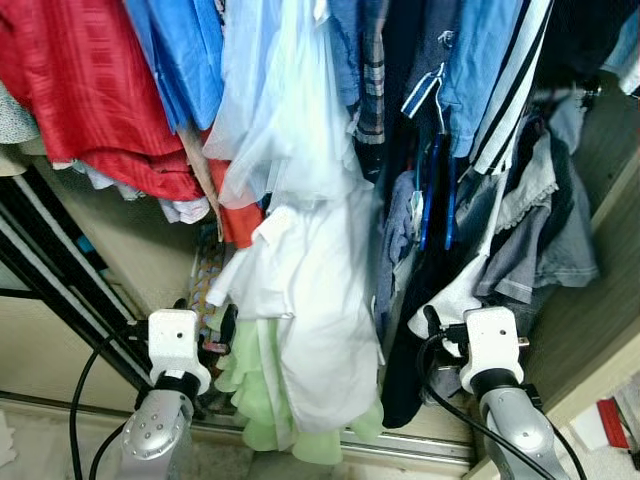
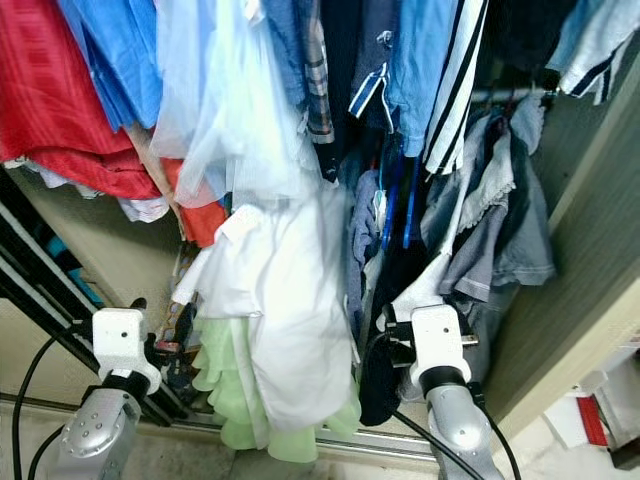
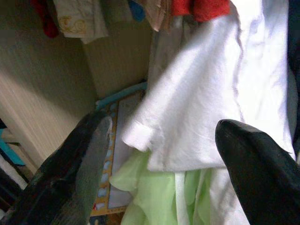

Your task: Clean up the room

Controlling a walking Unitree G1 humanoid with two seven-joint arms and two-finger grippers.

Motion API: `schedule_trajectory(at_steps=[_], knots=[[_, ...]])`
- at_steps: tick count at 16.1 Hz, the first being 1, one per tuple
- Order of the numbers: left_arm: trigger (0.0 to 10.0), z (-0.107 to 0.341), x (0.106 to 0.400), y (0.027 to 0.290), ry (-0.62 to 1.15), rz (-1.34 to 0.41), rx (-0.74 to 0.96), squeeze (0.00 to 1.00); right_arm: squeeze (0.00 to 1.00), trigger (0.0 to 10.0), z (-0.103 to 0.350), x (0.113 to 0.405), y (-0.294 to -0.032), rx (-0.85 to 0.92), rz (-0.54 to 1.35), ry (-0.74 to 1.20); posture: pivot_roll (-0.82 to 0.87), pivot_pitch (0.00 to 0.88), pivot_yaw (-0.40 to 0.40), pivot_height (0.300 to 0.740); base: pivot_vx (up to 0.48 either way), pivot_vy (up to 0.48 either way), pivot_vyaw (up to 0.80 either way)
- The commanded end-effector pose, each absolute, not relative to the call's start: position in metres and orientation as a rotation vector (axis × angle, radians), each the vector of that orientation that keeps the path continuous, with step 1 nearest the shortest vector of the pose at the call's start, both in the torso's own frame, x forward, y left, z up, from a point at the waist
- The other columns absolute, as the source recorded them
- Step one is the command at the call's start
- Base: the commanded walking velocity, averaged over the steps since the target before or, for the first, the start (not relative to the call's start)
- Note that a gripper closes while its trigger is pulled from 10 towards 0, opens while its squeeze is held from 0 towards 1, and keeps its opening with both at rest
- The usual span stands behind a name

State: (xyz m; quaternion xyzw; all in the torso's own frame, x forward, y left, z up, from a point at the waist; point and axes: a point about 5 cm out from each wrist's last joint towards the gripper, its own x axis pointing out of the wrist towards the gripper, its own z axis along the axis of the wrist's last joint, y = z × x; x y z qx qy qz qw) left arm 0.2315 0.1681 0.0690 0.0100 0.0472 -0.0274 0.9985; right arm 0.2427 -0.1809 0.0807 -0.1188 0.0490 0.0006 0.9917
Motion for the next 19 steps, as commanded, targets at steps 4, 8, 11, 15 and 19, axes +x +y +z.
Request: schedule_trajectory(at_steps=[4, 8, 11, 15, 19], knots=[[10.0, 0.068, 0.231, 0.168, 0.074, 0.038, 0.017, 0.0, 0.0, 10.0, 0.092, 0.261, -0.173, -0.296, 0.14, 0.088, -0.13, 0.0, -0.076, 0.74, 0.0, 0.0, 0.0], [10.0, 0.075, 0.239, 0.165, 0.052, 0.052, -0.045, 0.0, 0.0, 10.0, 0.1, 0.278, -0.163, -0.302, 0.187, 0.061, -0.12, 0.0, -0.062, 0.74, 0.0, 0.0, 0.0], [10.0, 0.075, 0.235, 0.167, 0.03, 0.025, -0.015, 0.0, 0.0, 10.0, 0.094, 0.273, -0.158, -0.253, 0.157, 0.062, -0.13, 0.0, 0.0, 0.74, 0.0, 0.0, 0.0], [10.0, 0.077, 0.232, 0.181, 0.056, 0.05, 0.038, 0.0, 0.0, 10.0, 0.096, 0.263, -0.169, -0.247, 0.09, 0.042, -0.17, 0.0, 0.049, 0.74, 0.0, 0.0, 0.0], [10.0, 0.068, 0.229, 0.17, 0.105, -0.001, 0.054, 0.0, 0.0, 10.0, 0.09, 0.249, -0.172, -0.252, 0.07, 0.068, -0.19, 0.0, 0.065, 0.74, 0.0, 0.0, 0.0]])
